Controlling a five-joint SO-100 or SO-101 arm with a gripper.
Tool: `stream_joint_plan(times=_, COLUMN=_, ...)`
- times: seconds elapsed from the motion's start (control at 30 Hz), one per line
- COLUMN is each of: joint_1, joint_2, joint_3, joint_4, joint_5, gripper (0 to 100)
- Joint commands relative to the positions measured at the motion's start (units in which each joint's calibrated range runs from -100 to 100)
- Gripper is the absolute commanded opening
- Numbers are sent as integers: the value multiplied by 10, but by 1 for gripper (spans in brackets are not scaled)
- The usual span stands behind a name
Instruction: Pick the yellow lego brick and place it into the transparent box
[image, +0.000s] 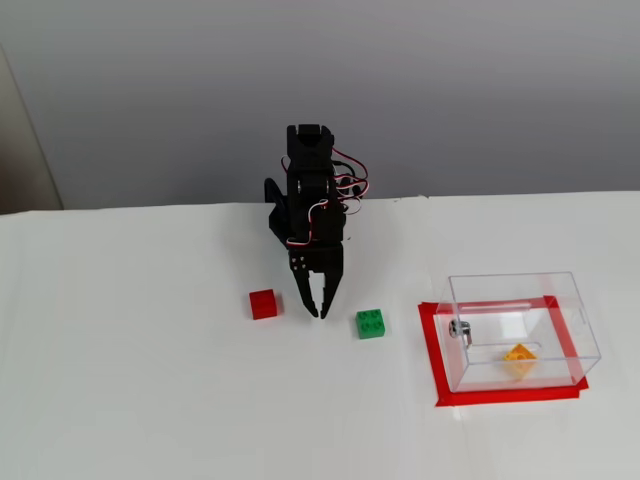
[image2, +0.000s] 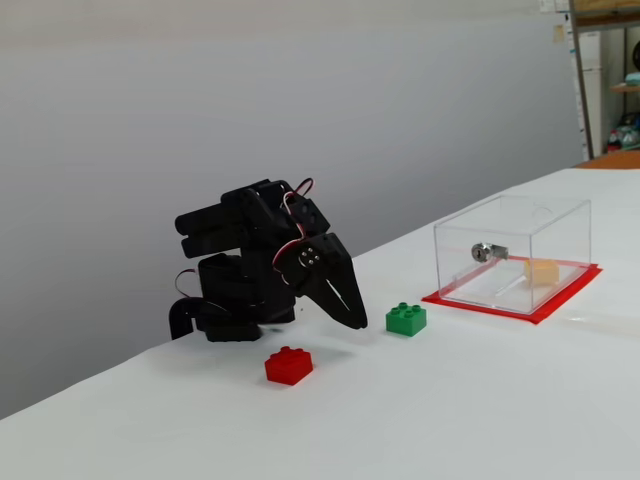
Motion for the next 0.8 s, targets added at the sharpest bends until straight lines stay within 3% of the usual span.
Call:
stream_joint_plan(times=0.0, joint_1=3, joint_2=-4, joint_3=10, joint_4=-6, joint_5=3, gripper=2)
stream_joint_plan(times=0.77, joint_1=3, joint_2=-4, joint_3=10, joint_4=-6, joint_5=1, gripper=2)
